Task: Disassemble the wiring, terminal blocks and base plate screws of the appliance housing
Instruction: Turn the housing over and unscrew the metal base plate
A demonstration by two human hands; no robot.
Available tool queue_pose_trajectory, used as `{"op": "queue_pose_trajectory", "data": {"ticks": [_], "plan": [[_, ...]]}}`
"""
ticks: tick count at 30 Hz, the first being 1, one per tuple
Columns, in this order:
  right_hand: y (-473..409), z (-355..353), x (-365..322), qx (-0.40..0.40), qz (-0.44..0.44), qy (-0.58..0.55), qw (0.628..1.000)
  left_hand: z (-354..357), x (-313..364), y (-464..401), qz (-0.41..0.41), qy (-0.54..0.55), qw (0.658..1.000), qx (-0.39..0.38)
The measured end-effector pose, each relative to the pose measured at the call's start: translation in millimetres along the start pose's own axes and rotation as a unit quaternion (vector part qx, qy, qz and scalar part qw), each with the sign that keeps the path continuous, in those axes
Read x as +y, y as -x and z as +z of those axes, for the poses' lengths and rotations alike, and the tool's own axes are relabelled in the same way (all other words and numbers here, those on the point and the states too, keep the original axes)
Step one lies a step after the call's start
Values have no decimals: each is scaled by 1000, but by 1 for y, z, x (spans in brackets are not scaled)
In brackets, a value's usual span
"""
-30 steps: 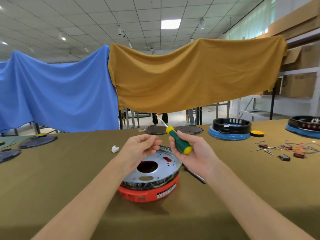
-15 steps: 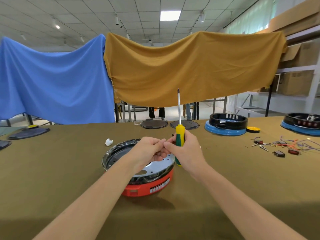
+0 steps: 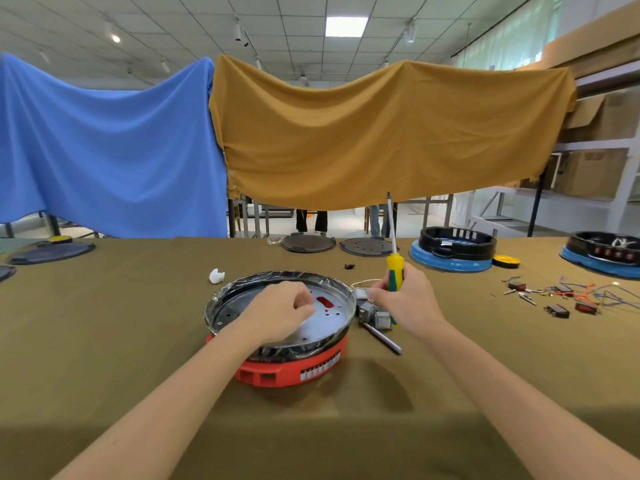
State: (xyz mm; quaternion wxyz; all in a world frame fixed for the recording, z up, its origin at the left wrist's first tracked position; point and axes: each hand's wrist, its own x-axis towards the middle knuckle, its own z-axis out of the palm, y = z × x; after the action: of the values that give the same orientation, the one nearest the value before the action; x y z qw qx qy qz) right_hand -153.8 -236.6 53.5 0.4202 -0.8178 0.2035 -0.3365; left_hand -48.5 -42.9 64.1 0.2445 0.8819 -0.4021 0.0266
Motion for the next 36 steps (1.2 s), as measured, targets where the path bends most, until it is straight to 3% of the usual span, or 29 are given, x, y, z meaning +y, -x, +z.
{"op": "queue_pose_trajectory", "data": {"ticks": [5, 12, 14, 17, 21, 24, 26, 29, 36], "plan": [[-15, -17, 51, -37, 63, 166, 983, 1, -11, 1, -13, -110, 986, -127], [-20, -19, 67, -63, 84, 206, 973, -1, -13, -2, -7, -85, 986, -146], [-23, -22, 64, -88, 105, 221, 966, -7, -15, -1, -24, -24, 993, -117], [-25, -27, 59, -82, 122, 191, 971, -23, -28, -1, -66, 47, 997, -15], [-28, -27, 44, 6, 132, -17, 991, -35, -58, 0, -129, 27, 987, 91], [-27, -19, 19, -42, 160, -115, 979, -36, -80, 0, -216, 34, 964, 148], [-22, -8, 3, -119, 180, -108, 970, -35, -92, 1, -260, 69, 950, 159], [-13, 16, -8, -196, 209, -80, 955, -32, -95, 6, -297, 272, 907, 125], [-30, 46, -14, -87, 140, -60, 985, -59, -104, 12, -289, 314, 900, 92]]}}
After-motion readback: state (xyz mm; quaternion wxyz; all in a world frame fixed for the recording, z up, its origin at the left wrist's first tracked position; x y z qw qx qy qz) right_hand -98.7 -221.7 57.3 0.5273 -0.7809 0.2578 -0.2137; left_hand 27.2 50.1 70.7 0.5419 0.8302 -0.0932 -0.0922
